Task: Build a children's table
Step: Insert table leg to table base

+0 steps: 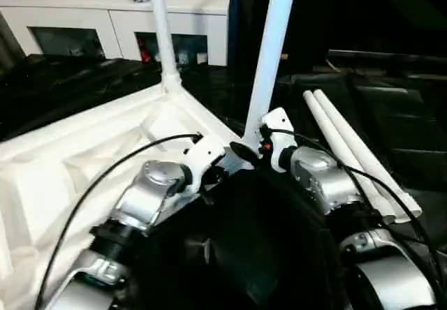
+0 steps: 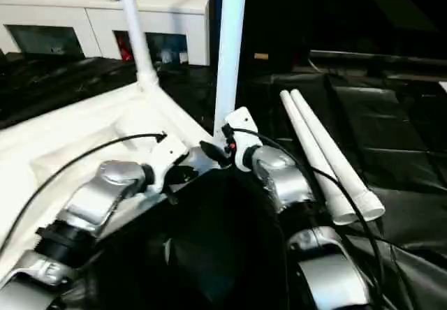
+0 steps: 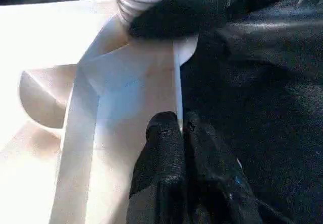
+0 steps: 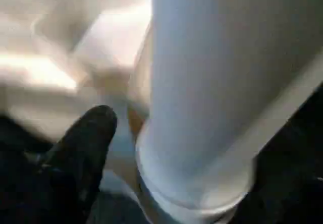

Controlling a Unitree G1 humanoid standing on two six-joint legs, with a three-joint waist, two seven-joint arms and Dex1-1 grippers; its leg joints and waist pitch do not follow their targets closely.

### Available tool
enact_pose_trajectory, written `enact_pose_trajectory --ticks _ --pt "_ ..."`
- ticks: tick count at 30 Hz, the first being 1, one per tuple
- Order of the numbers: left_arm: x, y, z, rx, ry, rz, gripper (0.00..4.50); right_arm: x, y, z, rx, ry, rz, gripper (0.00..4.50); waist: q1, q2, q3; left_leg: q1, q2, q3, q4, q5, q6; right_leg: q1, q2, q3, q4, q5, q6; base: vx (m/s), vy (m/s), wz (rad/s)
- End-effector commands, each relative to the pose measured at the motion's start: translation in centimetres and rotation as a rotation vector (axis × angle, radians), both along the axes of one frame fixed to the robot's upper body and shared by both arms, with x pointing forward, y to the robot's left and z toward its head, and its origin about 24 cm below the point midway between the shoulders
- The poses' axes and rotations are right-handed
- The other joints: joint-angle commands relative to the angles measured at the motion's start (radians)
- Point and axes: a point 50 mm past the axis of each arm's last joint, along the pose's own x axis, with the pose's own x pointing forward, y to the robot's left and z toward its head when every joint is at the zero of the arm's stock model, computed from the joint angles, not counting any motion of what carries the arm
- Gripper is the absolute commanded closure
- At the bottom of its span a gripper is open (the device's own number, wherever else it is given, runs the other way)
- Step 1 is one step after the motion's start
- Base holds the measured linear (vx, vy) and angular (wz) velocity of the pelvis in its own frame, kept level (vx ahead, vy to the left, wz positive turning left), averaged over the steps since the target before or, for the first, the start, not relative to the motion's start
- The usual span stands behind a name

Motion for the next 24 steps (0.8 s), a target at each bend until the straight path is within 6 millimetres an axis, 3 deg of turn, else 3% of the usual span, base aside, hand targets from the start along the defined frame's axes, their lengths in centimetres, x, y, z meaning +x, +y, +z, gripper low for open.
enact_pose_trajectory --ticks 1,2,5,6,8,11,12,14,19,24 --pt "0.0 -1.5 2.3 -0.07 -0.095 -0.102 4.5 -0.7 0.6 -0.6 -0.02 0.035 0.074 0.19 0.004 0.002 -0.065 0.008 0.082 -0.03 -0.056 -0.087 0.061 0.048 -0.117 0.061 -0.061 0.035 -0.238 0.052 0.002 0.0" --pt "0.0 -1.4 2.3 -0.071 -0.094 -0.103 4.5 -0.7 0.5 -0.6 -0.02 0.033 0.076 0.19 0.006 0.001 -0.07 0.003 0.079 -0.031 -0.051 -0.03 0.084 0.053 -0.113 0.058 -0.047 0.133 -0.248 0.0 0.0 0.0" --pt "-0.3 -0.2 2.3 -0.07 -0.078 -0.154 4.5 -1.3 -1.3 1.0 -0.012 -0.02 0.164 0.19 0.02 0.004 -0.078 0.003 0.078 -0.028 -0.031 0.062 0.146 0.048 -0.105 0.054 -0.027 0.323 -0.255 0.0 0.0 0.0" --pt "-0.5 0.3 2.2 -0.067 -0.075 -0.185 4.5 -1.7 -1.9 1.3 -0.014 -0.032 0.204 0.19 0.022 0.005 -0.075 0.001 0.081 -0.027 -0.03 0.059 0.161 0.043 -0.104 0.052 -0.026 0.332 -0.26 0.0 0.0 0.0" --pt "-0.6 0.6 2.2 -0.068 -0.071 -0.21 4.5 -2.0 -2.3 1.6 -0.016 -0.039 0.229 0.19 0.028 0.006 -0.074 -0.001 0.085 -0.027 -0.031 0.027 0.162 0.044 -0.107 0.049 -0.028 0.288 -0.254 0.0 0.0 0.0" --pt "-1.2 1.1 2.4 -0.092 -0.069 -0.281 4.5 -2.5 -2.8 2.2 -0.003 -0.059 0.271 0.19 0.032 0.006 -0.065 0.005 0.092 -0.028 -0.04 -0.075 0.118 0.042 -0.113 0.05 -0.047 0.088 -0.25 0.0 0.0 0.0" --pt "-1.3 1.1 2.4 -0.097 -0.068 -0.293 4.5 -2.5 -2.9 2.3 0.001 -0.062 0.279 0.19 0.033 0.008 -0.065 0.006 0.093 -0.027 -0.041 -0.084 0.108 0.041 -0.113 0.051 -0.047 0.067 -0.248 0.0 0.0 0.0" --pt "-1.5 1.5 2.5 -0.105 -0.057 -0.324 4.5 -2.9 -3.3 2.7 0.013 -0.074 0.312 0.19 0.034 0.007 -0.063 0.007 0.094 -0.026 -0.043 -0.092 0.09 0.039 -0.111 0.051 -0.048 0.038 -0.245 0.0 0.0 0.0" --pt "-1.8 2.7 2.3 -0.097 -0.039 -0.385 4.5 -3.8 -4.2 3.4 0.013 -0.086 0.367 0.19 0.042 0.008 -0.063 0.005 0.089 -0.022 -0.041 -0.1 0.078 0.039 -0.113 0.05 -0.048 0.006 -0.226 0.0 0.0 0.0" --pt "-1.9 3.1 2.0 -0.072 -0.036 -0.377 4.5 -4.0 -4.3 3.3 0.001 -0.075 0.38 0.19 0.042 0.007 -0.067 0.004 0.088 -0.02 -0.036 -0.075 0.078 0.039 -0.113 0.046 -0.043 0.032 -0.236 0.0 0.0 0.0"
